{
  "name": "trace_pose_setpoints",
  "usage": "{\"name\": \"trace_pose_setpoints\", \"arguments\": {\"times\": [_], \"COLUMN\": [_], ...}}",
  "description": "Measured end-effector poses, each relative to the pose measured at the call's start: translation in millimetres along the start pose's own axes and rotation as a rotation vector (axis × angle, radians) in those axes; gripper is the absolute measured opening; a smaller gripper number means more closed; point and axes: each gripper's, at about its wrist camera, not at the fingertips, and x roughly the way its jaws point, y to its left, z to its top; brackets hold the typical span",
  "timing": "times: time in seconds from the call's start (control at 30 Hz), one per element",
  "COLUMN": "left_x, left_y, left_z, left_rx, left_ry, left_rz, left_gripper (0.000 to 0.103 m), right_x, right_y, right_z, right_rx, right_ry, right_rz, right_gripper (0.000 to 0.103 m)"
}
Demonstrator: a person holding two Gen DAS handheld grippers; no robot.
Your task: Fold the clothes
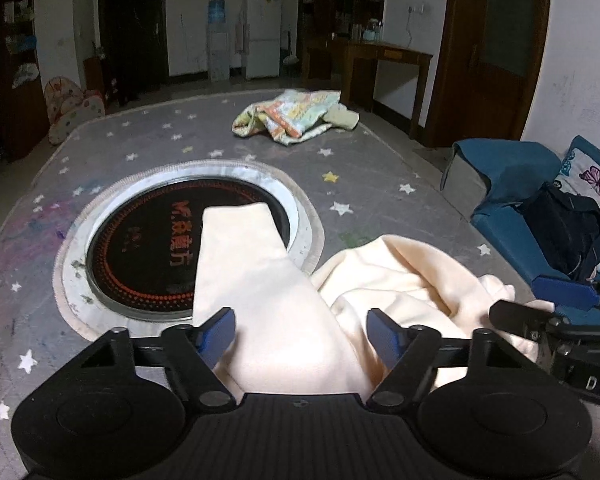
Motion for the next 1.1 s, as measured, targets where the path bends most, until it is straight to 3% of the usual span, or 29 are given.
{"name": "trace_pose_setpoints", "arguments": {"times": [0.13, 0.3, 0.43, 0.53, 0.7, 0.83, 0.93, 1.1], "left_x": [11.7, 11.9, 8.9, 6.2, 16.7, 24.7, 22.7, 13.6], "left_y": [6.7, 12.3, 10.8, 5.8, -1.8, -1.7, 0.9, 4.0], "left_z": [-2.5, -2.4, 1.5, 4.8, 7.2, 3.4, 2.0, 3.1], "left_rx": [-0.008, -0.014, -0.019, -0.008, 0.023, 0.045, 0.045, 0.04], "left_ry": [0.04, 0.041, 0.036, 0.021, 0.041, 0.062, 0.058, 0.036], "left_rz": [-0.025, -0.047, -0.06, -0.064, -0.029, -0.018, -0.027, -0.036], "left_gripper": [0.04, 0.023, 0.024, 0.038, 0.042, 0.032, 0.014, 0.006], "right_x": [8.5, 15.6, 21.3, 24.7, 31.1, 33.7, 34.8, 31.3], "right_y": [-3.1, -6.6, -4.7, -2.8, -0.3, -1.5, -1.3, 1.9], "right_z": [3.2, 6.1, 7.1, 8.0, 8.7, 7.6, 6.4, 5.6], "right_rx": [0.003, 0.006, 0.004, 0.002, -0.002, 0.002, 0.001, -0.005], "right_ry": [0.008, 0.017, 0.026, 0.029, 0.052, 0.067, 0.078, 0.074], "right_rz": [0.003, 0.01, 0.02, 0.027, 0.034, 0.044, 0.055, 0.068], "right_gripper": [0.049, 0.042, 0.041, 0.041, 0.035, 0.029, 0.019, 0.008]}}
